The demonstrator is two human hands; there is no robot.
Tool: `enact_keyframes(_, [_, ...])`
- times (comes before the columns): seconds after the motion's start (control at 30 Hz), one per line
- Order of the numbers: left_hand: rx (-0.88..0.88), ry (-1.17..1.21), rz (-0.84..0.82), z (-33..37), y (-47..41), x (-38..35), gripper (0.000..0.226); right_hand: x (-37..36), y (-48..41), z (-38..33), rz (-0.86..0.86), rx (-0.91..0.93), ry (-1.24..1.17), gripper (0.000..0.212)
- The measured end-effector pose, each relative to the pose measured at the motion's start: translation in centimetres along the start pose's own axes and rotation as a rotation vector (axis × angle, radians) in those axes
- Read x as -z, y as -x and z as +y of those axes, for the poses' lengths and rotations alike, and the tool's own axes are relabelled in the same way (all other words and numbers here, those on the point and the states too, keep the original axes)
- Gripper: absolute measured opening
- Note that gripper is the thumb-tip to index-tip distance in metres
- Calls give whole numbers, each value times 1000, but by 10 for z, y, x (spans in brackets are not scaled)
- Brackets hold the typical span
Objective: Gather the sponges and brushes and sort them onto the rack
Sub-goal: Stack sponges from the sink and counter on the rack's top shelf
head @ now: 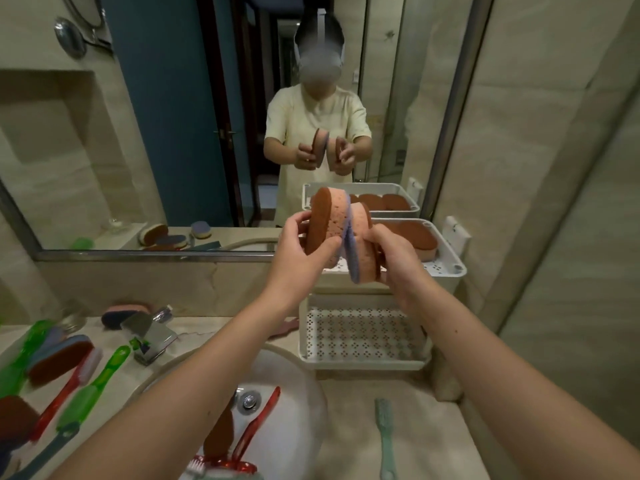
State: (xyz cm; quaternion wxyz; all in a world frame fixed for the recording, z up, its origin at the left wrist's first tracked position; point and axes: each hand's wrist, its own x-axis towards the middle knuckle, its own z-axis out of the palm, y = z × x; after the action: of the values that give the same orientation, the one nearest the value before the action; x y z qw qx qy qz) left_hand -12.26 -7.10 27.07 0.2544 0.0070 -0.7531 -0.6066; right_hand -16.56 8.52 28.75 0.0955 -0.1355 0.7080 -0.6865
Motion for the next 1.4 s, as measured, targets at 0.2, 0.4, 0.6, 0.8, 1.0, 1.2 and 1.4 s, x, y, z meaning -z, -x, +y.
enact_keyframes(0.2, [-55, -146, -78, -1, -14, -36, 68, 41, -14, 10, 218, 143, 102, 63])
enact_keyframes(0.4, [-185, -602, -96, -20, -22, -46, 74, 67, -26, 26, 283, 249, 763, 63])
enact_keyframes(0.6, [-191, -964, -112, -27, -24, -52, 69, 65, -35, 30, 217, 252, 1103, 49])
enact_keyframes(0.8, [-50, -1087, -195, -22, -25, -56, 58, 63, -39, 35, 168, 216, 1116, 42])
enact_keyframes(1.0, [-24, -1083, -306, -33, -18, -61, 54, 57, -30, 50, 152, 229, 1021, 33])
enact_keyframes(1.2, [-128, -1016, -331, -32, -12, -53, 54, 56, -23, 56, 188, 285, 1007, 36])
enact_keyframes(1.4, [-267, -624, -71, -25, 13, -37, 36, 34, 0, 63, 205, 553, 743, 36])
